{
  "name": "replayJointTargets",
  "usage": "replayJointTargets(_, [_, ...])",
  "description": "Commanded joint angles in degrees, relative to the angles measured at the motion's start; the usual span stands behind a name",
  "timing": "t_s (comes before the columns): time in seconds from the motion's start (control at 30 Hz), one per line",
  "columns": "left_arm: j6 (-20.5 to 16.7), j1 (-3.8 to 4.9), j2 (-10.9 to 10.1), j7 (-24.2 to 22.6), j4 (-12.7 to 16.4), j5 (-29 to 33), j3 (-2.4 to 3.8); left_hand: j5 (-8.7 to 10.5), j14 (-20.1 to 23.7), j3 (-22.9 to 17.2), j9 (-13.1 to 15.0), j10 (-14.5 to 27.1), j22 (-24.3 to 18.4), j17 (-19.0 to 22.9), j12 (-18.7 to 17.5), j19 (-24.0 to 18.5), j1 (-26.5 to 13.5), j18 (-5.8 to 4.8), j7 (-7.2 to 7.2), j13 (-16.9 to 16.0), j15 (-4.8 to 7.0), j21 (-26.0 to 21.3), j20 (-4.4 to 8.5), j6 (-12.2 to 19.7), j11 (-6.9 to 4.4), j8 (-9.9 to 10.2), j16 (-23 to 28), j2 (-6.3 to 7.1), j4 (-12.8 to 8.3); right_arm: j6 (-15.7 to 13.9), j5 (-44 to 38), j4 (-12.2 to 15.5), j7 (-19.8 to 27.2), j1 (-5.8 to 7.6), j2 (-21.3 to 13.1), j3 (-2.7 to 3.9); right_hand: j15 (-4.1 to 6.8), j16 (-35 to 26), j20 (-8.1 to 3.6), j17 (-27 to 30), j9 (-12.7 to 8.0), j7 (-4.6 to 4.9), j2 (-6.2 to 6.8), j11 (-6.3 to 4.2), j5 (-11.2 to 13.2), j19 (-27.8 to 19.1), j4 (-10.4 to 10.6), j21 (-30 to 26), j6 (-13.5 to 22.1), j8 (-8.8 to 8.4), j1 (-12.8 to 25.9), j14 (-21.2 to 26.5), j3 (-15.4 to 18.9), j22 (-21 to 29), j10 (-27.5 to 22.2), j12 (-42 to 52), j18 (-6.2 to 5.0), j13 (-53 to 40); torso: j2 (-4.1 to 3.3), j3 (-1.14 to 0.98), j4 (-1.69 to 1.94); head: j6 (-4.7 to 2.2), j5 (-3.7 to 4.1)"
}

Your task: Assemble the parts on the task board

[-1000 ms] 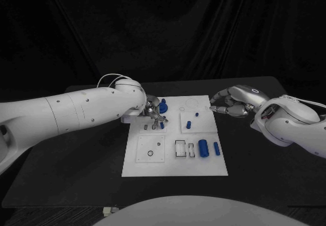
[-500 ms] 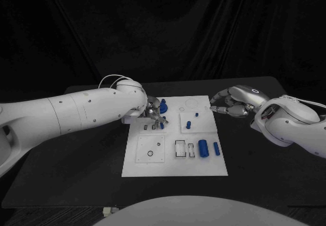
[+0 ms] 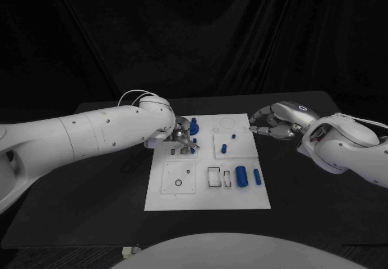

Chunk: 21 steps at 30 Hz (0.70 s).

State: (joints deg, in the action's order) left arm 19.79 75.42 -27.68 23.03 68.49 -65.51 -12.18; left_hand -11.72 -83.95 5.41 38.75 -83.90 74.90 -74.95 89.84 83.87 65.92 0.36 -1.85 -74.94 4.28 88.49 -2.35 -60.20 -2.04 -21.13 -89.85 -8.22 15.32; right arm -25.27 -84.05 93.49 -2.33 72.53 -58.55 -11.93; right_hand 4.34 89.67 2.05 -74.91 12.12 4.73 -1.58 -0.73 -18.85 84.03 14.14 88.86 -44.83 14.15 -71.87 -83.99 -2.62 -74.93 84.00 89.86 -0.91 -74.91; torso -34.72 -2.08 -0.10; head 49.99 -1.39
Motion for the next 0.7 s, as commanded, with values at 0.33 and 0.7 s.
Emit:
replayJointTargets(0.33, [1.38,-0.35,0.35,-1.19,-0.62,0.04,0.06,-0.42,-6.05,-0.85,-0.19,-6.1,12.54,-15.05,0.16,2.87,0.38,0.62,-0.16,-15.06,-0.55,-0.56,-0.42,-0.58,0.47,0.73,-0.15,0.03,-0.4,0.32,-0.03,-0.1,-1.07,-0.14,-0.06,0.04,-0.34,-0.6,0.32,-13.28,-0.08,0.33,-0.06,0.31,-0.41,5.03,-0.35,-0.59,-0.15,-0.11,-0.75,-5.61,-0.15,-14.4,6.0,0.14,0.4,-15.09,0.0,0.02,-0.02,0.01,-0.03])
replayJointTargets(0.7, [0.84,-0.4,0.52,-1.9,-0.82,0.04,0.06,-1.17,-6.05,-1.59,-0.28,-6.1,12.5,-15.05,0.16,2.81,0.82,0.64,-0.17,-15.06,-0.55,-0.64,-0.44,-0.83,0.47,1.44,-0.15,0.1,-0.99,0.74,-0.03,-0.19,-1.37,-0.16,-0.12,0.04,-0.36,-0.65,0.33,-13.19,-0.08,0.36,-0.07,0.33,-0.45,4.98,-0.37,-0.69,-0.21,-0.1,-0.82,-5.59,-0.18,-14.36,6.0,0.14,0.37,-15.09,0.04,0.04,0.03,0.01,-0.03])
